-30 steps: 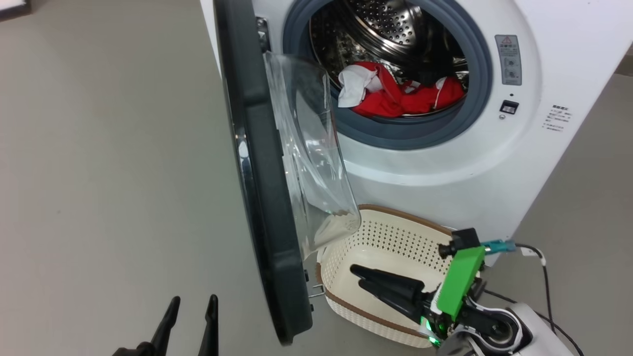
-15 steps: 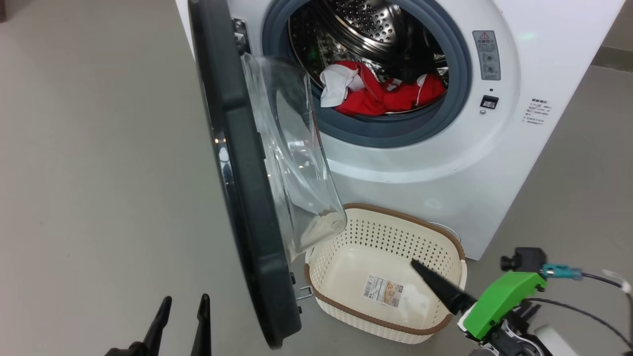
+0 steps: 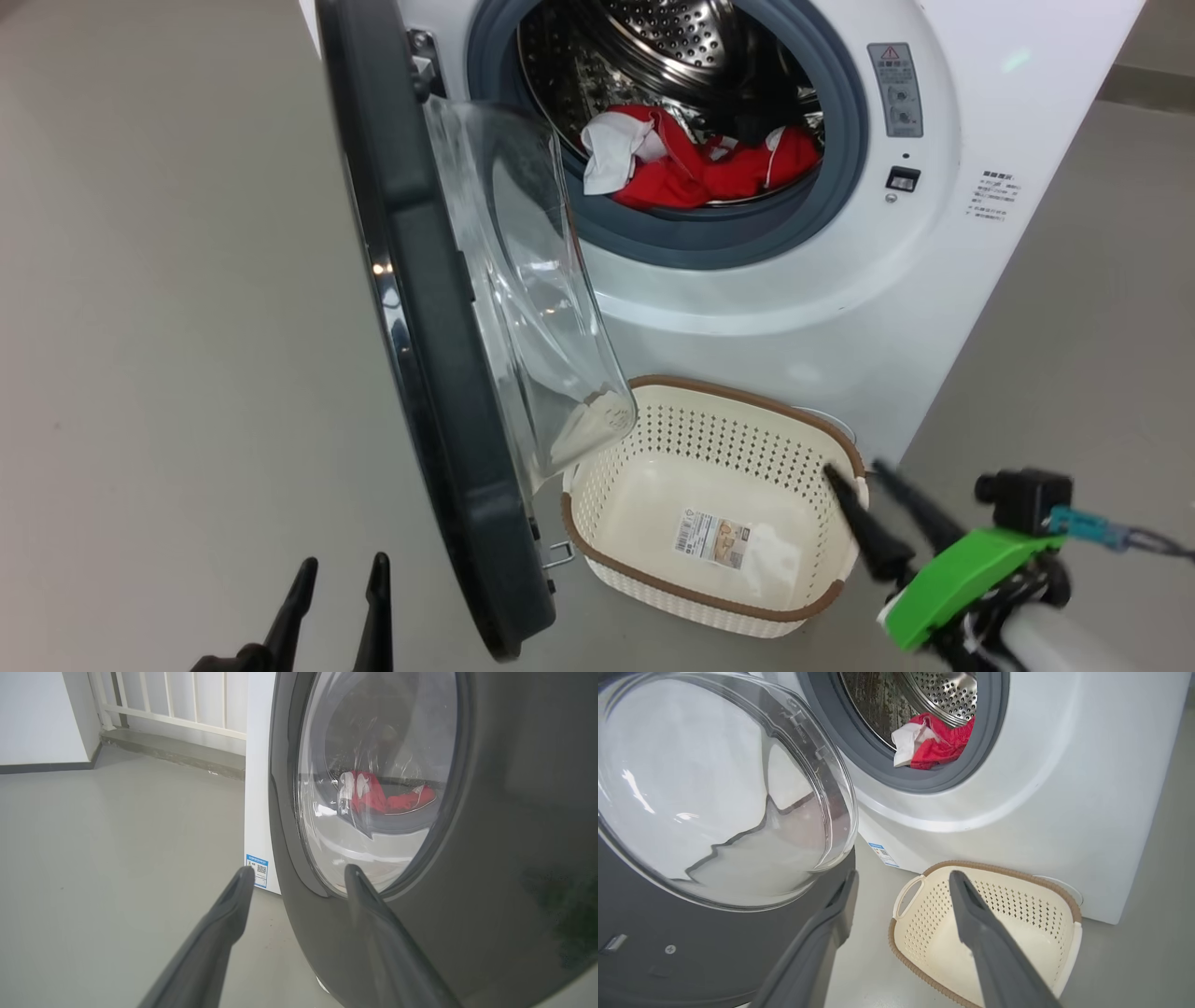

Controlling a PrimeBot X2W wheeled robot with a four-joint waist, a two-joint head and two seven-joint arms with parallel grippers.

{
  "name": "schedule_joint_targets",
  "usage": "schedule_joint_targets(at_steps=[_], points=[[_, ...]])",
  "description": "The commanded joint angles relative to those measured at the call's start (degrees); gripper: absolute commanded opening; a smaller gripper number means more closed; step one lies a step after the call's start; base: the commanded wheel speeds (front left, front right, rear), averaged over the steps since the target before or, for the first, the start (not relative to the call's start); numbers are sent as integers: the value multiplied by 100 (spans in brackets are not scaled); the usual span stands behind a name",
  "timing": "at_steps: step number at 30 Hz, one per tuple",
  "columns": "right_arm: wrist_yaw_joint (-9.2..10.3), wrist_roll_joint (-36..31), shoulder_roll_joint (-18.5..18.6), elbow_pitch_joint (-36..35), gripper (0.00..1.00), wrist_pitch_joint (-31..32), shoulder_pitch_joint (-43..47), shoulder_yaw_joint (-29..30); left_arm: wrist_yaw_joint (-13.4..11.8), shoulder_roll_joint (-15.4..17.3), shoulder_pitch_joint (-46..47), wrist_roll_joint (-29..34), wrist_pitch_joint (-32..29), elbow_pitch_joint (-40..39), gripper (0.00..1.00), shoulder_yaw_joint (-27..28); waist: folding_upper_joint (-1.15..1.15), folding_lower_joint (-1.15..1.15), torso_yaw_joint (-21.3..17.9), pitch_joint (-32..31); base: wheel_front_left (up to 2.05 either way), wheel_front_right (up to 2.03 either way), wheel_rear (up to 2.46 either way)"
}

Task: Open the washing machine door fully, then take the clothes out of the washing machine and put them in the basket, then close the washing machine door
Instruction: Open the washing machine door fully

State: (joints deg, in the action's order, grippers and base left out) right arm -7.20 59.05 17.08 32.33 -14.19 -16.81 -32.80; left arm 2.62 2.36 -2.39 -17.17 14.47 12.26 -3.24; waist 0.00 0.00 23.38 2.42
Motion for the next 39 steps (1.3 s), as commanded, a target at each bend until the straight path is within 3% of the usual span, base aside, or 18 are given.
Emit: schedule_joint_targets(at_steps=[1, 7, 16, 21, 32, 33, 34, 35, 39], points=[[-29, -339, 27, -180, 100, -75, -163, 200, 39, 52, 206, 34, 53, -111, 100, 221, 0, 0, -16, 21, 0, 0, 0], [-29, -1890, -336, -665, 100, -79, 236, 1300, 41, 52, 267, 27, 53, -122, 100, 229, 0, 0, -9, 57, 0, 0, 0], [-29, -3576, -745, -1262, 100, -80, 777, 2144, 46, 52, 303, 22, 53, -141, 100, 221, 0, 0, 25, 72, 0, 0, 0], [-29, -3974, -899, -1211, 100, -80, 1059, 2360, 46, 52, 293, 11, 53, -142, 100, 203, 0, 0, 42, 49, 0, 0, 0], [-29, -4062, -995, -1134, 100, -81, 1210, 2482, 37, 52, 258, 22, 53, -164, 100, 181, 0, 0, 12, -5, 0, 0, 0], [-29, -4081, -995, -1139, 100, -81, 1211, 2489, 8, 52, 282, 10, 53, -222, 82, 209, 0, 0, 13, -12, 0, 0, 0], [-29, -4085, -996, -1140, 100, -81, 1212, 2493, -3, 52, 296, -14, 53, -274, 37, 237, 0, 0, 14, -16, 0, 0, 0], [-29, -4093, -996, -1148, 100, -81, 1212, 2494, -8, 52, 316, -32, 53, -361, 0, 276, 0, 0, 17, -21, 0, 0, 0], [-29, -4111, -998, -1168, 100, -81, 1225, 2495, -24, 52, 435, -101, 53, -950, 0, 498, 0, 0, 29, -35, 0, 0, 0]])
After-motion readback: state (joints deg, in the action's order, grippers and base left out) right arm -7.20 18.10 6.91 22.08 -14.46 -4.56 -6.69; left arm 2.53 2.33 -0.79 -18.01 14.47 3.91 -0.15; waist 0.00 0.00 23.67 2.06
